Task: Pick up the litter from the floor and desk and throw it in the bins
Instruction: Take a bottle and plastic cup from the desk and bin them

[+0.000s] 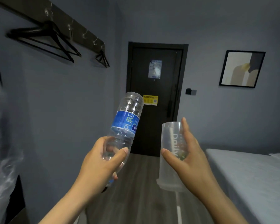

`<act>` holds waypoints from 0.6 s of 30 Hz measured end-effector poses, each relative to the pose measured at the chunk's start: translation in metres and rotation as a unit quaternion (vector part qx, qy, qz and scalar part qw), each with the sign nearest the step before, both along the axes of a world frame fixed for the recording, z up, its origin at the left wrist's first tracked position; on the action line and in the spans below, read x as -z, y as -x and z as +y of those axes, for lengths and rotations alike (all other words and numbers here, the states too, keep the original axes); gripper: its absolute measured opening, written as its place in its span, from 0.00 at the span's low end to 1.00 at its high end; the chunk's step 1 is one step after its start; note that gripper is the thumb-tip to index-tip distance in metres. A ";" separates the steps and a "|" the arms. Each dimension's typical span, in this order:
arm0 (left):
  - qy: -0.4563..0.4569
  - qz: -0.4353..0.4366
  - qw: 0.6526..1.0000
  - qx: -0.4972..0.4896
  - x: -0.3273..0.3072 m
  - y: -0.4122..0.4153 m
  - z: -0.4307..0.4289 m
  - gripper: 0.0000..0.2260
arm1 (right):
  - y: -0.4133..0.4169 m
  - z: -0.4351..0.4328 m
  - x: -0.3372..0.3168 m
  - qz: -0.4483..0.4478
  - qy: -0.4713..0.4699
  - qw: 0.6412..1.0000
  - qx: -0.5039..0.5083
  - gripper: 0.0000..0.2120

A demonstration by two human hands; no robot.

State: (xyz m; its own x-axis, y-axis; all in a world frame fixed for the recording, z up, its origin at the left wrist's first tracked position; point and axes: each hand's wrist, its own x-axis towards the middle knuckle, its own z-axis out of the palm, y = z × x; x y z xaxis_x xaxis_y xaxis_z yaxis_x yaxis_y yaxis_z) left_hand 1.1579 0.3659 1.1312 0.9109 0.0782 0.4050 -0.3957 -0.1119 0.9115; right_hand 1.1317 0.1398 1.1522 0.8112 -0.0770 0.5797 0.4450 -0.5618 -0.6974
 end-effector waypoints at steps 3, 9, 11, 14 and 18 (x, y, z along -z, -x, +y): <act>0.007 0.013 1.000 0.011 0.002 -0.054 0.006 0.24 | -0.048 0.007 0.005 0.010 0.000 1.000 0.016 0.45; 0.009 0.030 0.999 0.022 0.016 -0.152 -0.007 0.19 | -0.144 -0.002 0.023 0.034 -0.013 0.999 0.024 0.45; 0.008 0.033 0.999 0.020 0.021 -0.187 -0.014 0.18 | -0.182 -0.010 0.030 0.036 -0.018 0.999 0.020 0.45; 0.013 0.033 0.999 0.008 0.028 -0.239 -0.027 0.18 | -0.239 -0.023 0.037 0.047 -0.023 0.999 0.004 0.45; -0.008 0.044 0.999 -0.022 0.028 -0.309 -0.045 0.18 | -0.319 -0.043 0.038 0.048 -0.036 0.998 -0.019 0.46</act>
State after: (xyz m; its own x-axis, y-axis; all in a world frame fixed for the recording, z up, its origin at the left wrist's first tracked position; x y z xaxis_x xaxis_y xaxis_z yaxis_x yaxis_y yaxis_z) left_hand 1.4674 0.3212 1.1031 0.9391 0.1131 0.3245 -0.3079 -0.1425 0.9407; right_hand 1.4511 0.0970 1.1137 0.8663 -0.0835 0.4925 0.3934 -0.4936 -0.7756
